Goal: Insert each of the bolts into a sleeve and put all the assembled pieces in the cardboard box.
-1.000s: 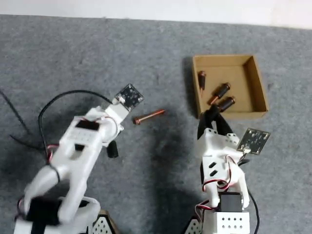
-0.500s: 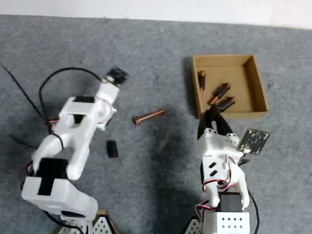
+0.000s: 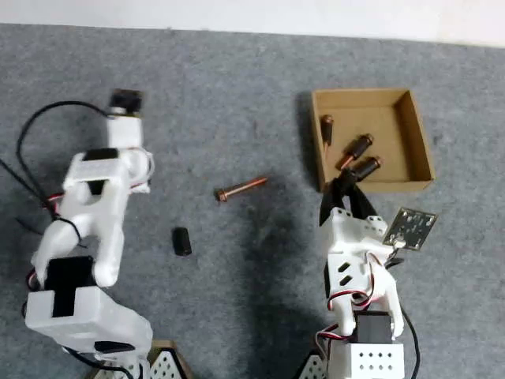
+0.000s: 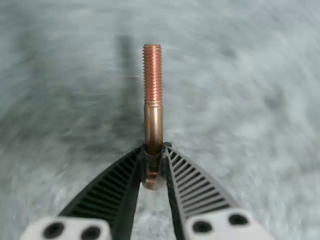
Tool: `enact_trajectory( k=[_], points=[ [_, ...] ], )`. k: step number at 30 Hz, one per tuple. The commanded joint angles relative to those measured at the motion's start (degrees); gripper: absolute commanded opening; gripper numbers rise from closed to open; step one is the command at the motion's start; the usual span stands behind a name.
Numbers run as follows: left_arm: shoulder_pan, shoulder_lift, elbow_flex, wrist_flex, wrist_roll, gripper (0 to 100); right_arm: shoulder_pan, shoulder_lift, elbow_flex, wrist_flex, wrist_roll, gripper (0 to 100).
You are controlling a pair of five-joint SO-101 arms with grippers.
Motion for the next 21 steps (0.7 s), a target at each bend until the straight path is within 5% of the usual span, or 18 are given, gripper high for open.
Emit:
enact_trajectory(
  k=[1,16,21],
  points=[
    [-1.4,-0.4,-3.5,-0.5,8.6,1,0.4,0.0,5.8,-1.8,0.5,0.6],
    [-4.2,-0.4,-3.1,-5.3,31.6,1,0.3,0.0,5.8,-1.9,4.0,0.6],
    [-4.3,-0.4,-2.9,-7.3,32.7,1,0.3,0.0,5.8,-1.9,4.0,0.6]
  ],
)
